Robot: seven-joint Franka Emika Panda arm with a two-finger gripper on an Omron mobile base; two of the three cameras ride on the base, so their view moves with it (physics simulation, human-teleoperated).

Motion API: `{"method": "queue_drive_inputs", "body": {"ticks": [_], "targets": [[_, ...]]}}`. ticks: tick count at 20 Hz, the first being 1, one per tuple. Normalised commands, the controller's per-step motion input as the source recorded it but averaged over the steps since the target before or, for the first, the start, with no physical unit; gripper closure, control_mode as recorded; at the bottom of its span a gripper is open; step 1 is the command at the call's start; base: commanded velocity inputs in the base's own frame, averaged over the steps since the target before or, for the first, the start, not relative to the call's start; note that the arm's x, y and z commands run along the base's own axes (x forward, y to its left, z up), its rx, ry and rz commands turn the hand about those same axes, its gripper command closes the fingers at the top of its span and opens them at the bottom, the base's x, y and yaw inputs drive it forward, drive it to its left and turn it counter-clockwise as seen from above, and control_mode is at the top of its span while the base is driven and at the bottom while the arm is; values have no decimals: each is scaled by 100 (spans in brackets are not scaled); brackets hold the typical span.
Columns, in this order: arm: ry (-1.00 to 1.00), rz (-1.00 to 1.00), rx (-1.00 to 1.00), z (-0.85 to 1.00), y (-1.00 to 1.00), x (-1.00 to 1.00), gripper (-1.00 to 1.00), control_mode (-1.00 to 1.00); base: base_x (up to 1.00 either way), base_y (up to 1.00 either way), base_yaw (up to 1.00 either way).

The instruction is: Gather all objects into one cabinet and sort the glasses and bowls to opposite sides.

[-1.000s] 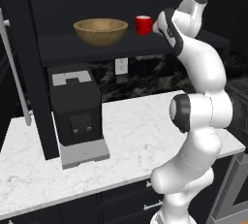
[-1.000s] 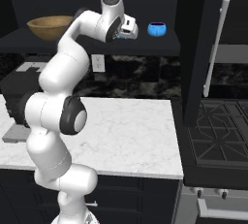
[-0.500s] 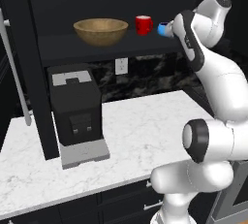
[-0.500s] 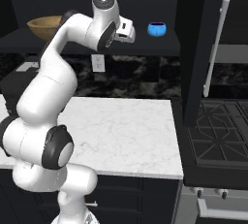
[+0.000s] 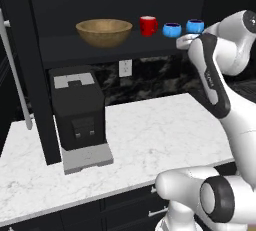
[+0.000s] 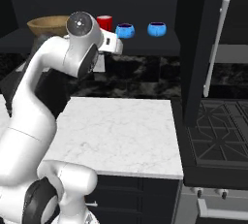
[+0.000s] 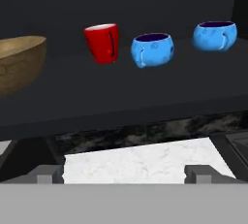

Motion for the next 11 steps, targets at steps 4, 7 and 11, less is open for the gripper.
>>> {"method": "queue_drive_inputs", "body": {"ticks": [4, 7, 11], "targets": [[0, 0, 0, 25, 29, -100, -100, -100, 0, 0, 0], [4, 0, 0, 27, 30, -100, -100, -100, 0, 0, 0], [11, 0, 0, 22, 33, -82, -100, -100, 0, 0, 0]]}}
